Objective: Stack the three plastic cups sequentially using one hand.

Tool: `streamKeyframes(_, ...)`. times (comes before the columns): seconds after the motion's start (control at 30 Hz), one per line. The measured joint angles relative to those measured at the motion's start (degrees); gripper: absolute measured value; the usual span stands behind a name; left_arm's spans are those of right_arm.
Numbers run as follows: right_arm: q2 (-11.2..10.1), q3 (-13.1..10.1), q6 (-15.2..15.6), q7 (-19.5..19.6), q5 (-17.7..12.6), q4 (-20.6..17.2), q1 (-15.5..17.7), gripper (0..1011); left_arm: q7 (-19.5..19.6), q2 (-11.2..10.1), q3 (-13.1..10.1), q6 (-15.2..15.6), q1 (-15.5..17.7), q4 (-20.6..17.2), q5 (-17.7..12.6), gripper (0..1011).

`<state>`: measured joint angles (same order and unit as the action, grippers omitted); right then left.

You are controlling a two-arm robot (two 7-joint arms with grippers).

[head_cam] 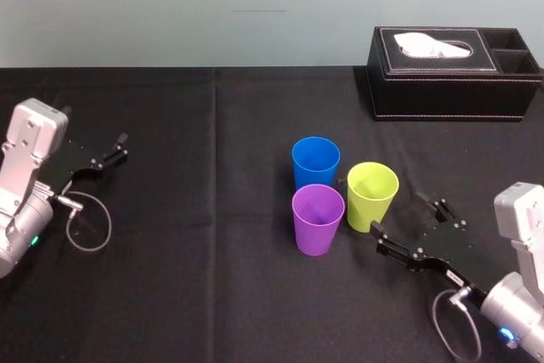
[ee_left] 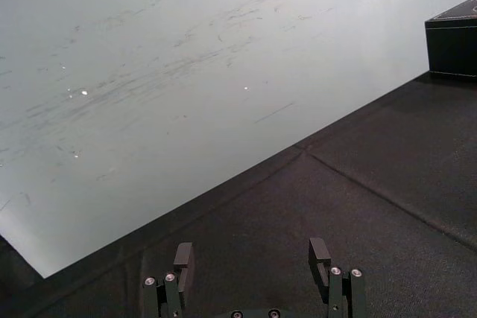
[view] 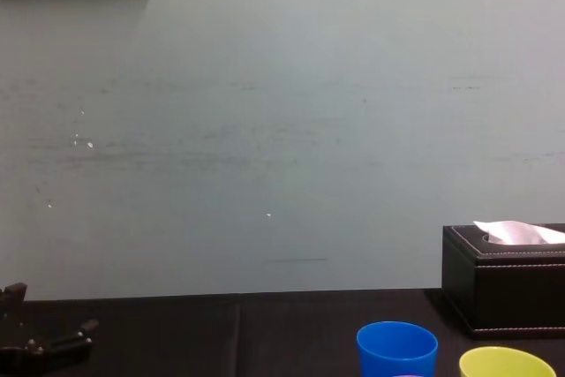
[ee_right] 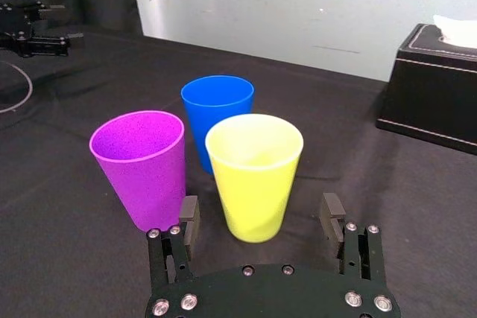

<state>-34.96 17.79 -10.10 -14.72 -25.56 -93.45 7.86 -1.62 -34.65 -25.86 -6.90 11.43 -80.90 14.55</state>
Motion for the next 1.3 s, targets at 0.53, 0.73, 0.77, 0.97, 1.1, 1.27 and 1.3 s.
streamKeyframes(0.53,4.3,1.0,4.0,-1.4,3.1,3.4,-5.6,1002,0.0,0.0,0.0,0.0,0.0,0.0,0.0,1011)
streamKeyframes(0.73,6.0,1.2,4.8,-1.6,4.6,4.7,-7.4,1002,0.0,0.0,0.0,0.0,0.0,0.0,0.0,1011)
streamKeyframes(0.77,6.2,1.2,4.9,-1.6,4.7,4.9,-7.6,1002,0.0,0.0,0.0,0.0,0.0,0.0,0.0,1011)
streamKeyframes(0.97,7.8,0.8,5.5,-1.3,5.7,6.1,-8.6,1002,0.0,0.0,0.0,0.0,0.0,0.0,0.0,1011)
streamKeyframes(1.1,8.7,0.4,5.8,-1.1,6.0,6.5,-8.9,1003,0.0,0.0,0.0,0.0,0.0,0.0,0.0,1011)
streamKeyframes(1.27,9.7,-0.3,5.9,-1.3,6.2,6.9,-8.9,1002,0.0,0.0,0.0,0.0,0.0,0.0,0.0,1011)
streamKeyframes(1.3,9.7,-0.3,5.9,-1.4,6.2,7.0,-8.9,1003,0.0,0.0,0.0,0.0,0.0,0.0,0.0,1011)
